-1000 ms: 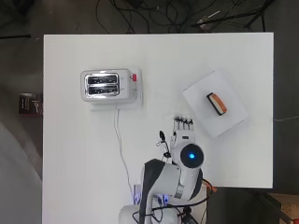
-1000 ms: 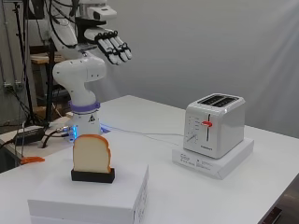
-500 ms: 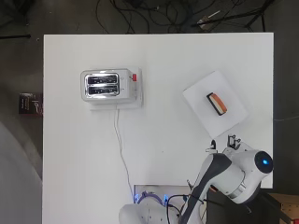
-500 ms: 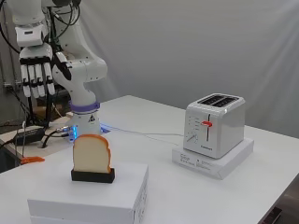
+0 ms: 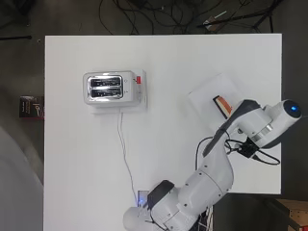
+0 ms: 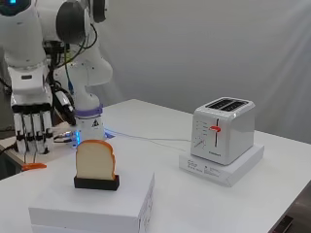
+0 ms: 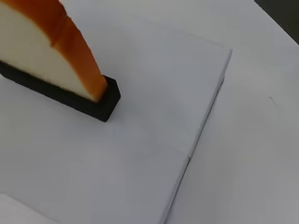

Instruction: Teleoperate dual arm-hand system to toast a bread

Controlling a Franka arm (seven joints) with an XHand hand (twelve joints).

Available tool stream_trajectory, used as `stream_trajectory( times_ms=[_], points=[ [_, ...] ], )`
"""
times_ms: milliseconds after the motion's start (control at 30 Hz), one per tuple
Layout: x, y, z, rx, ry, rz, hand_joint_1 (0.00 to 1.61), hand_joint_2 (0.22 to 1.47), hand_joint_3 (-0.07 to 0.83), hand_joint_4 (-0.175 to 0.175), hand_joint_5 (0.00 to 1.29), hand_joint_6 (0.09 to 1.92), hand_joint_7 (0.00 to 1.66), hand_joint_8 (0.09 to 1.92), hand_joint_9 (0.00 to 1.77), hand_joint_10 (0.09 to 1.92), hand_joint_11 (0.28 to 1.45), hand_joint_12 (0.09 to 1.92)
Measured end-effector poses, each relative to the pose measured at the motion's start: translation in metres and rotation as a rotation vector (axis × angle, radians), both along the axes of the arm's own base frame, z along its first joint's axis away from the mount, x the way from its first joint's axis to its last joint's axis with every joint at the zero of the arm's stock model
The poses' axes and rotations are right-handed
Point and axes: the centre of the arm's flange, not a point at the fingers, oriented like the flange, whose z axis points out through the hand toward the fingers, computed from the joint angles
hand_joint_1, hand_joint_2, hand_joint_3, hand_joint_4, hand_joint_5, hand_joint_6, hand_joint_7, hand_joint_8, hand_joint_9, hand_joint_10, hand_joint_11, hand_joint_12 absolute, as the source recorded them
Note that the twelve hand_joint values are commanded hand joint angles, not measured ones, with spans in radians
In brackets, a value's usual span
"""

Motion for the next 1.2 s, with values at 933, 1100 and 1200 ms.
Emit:
stream_trajectory(
  times_ms=[933, 1100, 1200],
  points=[
    [0.034, 0.033, -0.104, 0.225, -0.006, 0.273, 0.3, 1.11, 0.008, -0.015, 0.43, 0.09, 0.55, 0.09, 0.65, 0.09, 0.49, 0.09],
    [0.038, 0.039, -0.083, 0.216, -0.036, 0.284, 0.3, 1.13, 0.009, -0.015, 0.42, 0.09, 0.54, 0.09, 0.64, 0.09, 0.49, 0.09],
    [0.039, 0.045, -0.064, 0.204, -0.04, 0.285, 0.88, 1.16, 0.003, -0.04, 0.67, 0.88, 0.87, 0.55, 1.08, 0.09, 0.7, 0.09]
  ],
)
